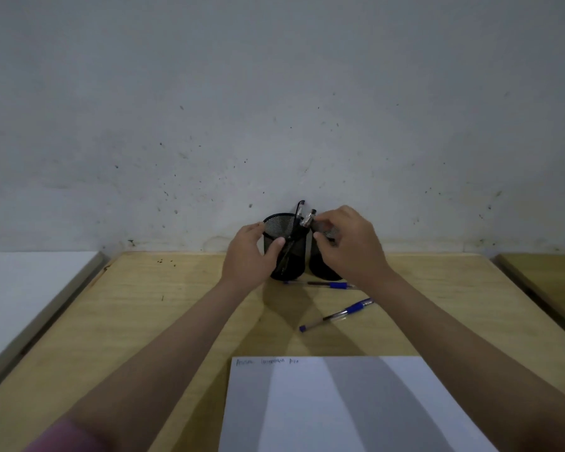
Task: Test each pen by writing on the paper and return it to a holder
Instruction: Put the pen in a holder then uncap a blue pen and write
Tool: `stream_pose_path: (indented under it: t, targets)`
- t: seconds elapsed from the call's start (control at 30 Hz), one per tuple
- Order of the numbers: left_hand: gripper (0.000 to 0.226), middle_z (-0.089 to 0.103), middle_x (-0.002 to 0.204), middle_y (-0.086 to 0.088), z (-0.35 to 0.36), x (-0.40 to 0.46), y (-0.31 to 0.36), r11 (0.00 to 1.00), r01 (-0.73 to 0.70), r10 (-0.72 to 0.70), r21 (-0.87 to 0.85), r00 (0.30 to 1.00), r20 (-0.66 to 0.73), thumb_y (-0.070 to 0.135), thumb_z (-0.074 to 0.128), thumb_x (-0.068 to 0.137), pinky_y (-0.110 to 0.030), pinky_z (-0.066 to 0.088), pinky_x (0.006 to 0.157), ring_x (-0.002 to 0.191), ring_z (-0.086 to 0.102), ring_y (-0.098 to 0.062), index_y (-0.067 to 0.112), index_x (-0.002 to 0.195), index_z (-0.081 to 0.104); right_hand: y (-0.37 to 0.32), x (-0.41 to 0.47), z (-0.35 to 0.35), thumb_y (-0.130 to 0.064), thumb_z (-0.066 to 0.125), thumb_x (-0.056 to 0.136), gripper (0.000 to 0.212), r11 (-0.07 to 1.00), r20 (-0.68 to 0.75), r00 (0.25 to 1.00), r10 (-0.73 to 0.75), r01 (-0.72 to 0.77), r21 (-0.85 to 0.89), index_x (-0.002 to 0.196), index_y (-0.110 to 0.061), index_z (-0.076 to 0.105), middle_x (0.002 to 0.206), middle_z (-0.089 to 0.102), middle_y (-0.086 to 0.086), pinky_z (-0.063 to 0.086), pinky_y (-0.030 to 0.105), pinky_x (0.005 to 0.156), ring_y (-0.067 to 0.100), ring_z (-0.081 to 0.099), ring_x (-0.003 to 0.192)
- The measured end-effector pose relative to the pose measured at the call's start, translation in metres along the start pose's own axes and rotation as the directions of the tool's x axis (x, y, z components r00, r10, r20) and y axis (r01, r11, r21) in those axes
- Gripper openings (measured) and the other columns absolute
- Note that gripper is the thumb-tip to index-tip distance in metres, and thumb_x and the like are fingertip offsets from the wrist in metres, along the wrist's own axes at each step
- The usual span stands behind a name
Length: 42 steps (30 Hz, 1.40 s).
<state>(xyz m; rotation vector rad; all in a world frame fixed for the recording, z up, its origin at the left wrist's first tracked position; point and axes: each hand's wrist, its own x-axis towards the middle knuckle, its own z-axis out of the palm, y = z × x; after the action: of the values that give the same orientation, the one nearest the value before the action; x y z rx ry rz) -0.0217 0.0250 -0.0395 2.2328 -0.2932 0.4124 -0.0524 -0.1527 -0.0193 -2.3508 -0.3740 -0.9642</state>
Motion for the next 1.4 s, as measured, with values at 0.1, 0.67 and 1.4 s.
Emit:
stream_pose_path:
  t: [0.1, 0.67, 1.4]
  targets:
    - [0.065, 0.036, 0.148, -0.008, -0.014, -0.023, 0.006, 1.000, 0.018, -0.019, 0.006, 0.990, 0.143, 0.037, 0.056, 0.088, -0.025, 0.026, 0.105, 0.136, 0.032, -0.021, 0.009, 0.142, 0.031, 0.001, -0.019, -0.022, -0.009, 0.067, 0.079, 0.014, 0.997, 0.243, 0.969, 0.049, -0.033, -0.070, 0.092, -0.009, 0.071, 0.083, 0.070, 0.007, 0.054, 0.037, 0.069, 0.014, 0.056, 0.067]
    - [0.112, 0.012, 0.156, 0.012, -0.069, -0.155, -0.063, 0.890, -0.176, -0.012, 0.420, 0.913, 0.407, 0.097, 0.026, 0.048, -0.051, 0.005, 0.115, 0.144, 0.007, -0.012, 0.036, 0.142, 0.024, 0.020, -0.091, -0.031, -0.013, 0.053, 0.090, 0.022, 0.906, 0.547, 0.791, 0.274, -0.021, -0.424, 0.106, -0.015, 0.068, 0.109, 0.056, 0.006, 0.048, 0.037, 0.080, 0.027, 0.051, 0.104]
    - [0.021, 0.069, 0.077, 0.011, -0.044, -0.178, 0.023, 0.913, -0.345, 0.316, -0.219, 0.936, -0.156, 0.035, 0.069, 0.074, -0.047, 0.050, 0.065, 0.071, 0.064, -0.006, 0.021, 0.089, 0.071, -0.109, -0.122, -0.052, -0.002, 0.062, 0.086, 0.017, 0.576, 0.314, 0.854, 0.414, -0.513, 0.637, 0.075, -0.014, 0.060, 0.067, 0.065, 0.001, 0.052, 0.031, 0.068, 0.008, 0.060, 0.061]
